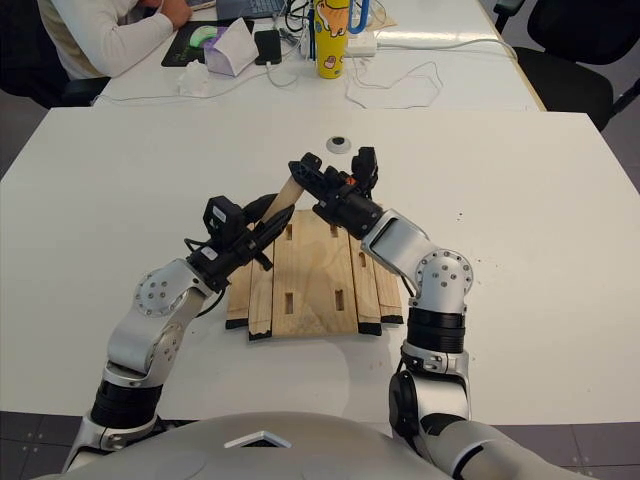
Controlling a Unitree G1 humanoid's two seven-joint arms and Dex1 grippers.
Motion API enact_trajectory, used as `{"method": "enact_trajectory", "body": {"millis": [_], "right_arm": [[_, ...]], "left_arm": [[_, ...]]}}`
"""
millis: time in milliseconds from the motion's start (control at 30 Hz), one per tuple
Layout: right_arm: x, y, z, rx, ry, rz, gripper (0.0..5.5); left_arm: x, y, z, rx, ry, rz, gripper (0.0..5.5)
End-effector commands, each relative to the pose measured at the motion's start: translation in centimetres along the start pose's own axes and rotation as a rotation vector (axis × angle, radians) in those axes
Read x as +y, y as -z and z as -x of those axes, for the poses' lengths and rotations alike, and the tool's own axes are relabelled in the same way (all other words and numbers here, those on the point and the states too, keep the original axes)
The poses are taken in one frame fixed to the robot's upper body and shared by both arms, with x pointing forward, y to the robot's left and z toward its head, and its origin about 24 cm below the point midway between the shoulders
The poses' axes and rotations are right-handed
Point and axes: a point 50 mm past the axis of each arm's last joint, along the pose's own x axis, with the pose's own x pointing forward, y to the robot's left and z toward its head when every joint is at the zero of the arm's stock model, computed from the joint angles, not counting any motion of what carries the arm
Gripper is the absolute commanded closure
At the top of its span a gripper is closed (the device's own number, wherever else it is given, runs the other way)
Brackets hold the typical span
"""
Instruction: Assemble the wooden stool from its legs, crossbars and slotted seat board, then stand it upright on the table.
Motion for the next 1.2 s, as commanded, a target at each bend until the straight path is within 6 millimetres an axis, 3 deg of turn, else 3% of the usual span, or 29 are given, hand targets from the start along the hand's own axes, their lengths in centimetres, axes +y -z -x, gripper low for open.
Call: {"method": "enact_trajectory", "body": {"millis": [33,233,367,467,633,800,1033,1200], "right_arm": [[0.5,-1.0,-0.3,-0.042,-0.01,0.024,5.07],[-0.1,-2.2,-0.1,-0.124,0.045,0.057,5.07],[-3.8,-5.7,1.2,-0.345,0.317,0.127,5.07],[-4.9,-8.0,2.5,-0.48,0.414,0.192,5.07],[-5.0,-9.8,3.4,-0.572,0.459,0.32,5.07],[-5.1,-9.5,3.3,-0.573,0.459,0.348,5.07],[-5.1,-9.5,3.4,-0.571,0.459,0.357,5.07],[-5.0,-9.5,3.3,-0.56,0.451,0.363,5.07]], "left_arm": [[0.0,0.5,0.2,0.034,0.007,0.001,3.26],[0.4,0.8,0.3,0.052,-0.007,0.01,2.82],[1.3,1.4,1.0,0.084,-0.042,0.031,2.82],[1.6,1.5,1.1,0.095,-0.05,0.047,2.82],[0.7,2.3,1.4,0.138,0.019,0.072,3.57],[-0.7,2.6,1.8,0.172,0.142,0.124,4.35],[-2.2,3.1,4.3,0.322,0.398,0.137,5.46],[-2.8,2.6,4.8,0.368,0.514,0.093,5.5]]}}
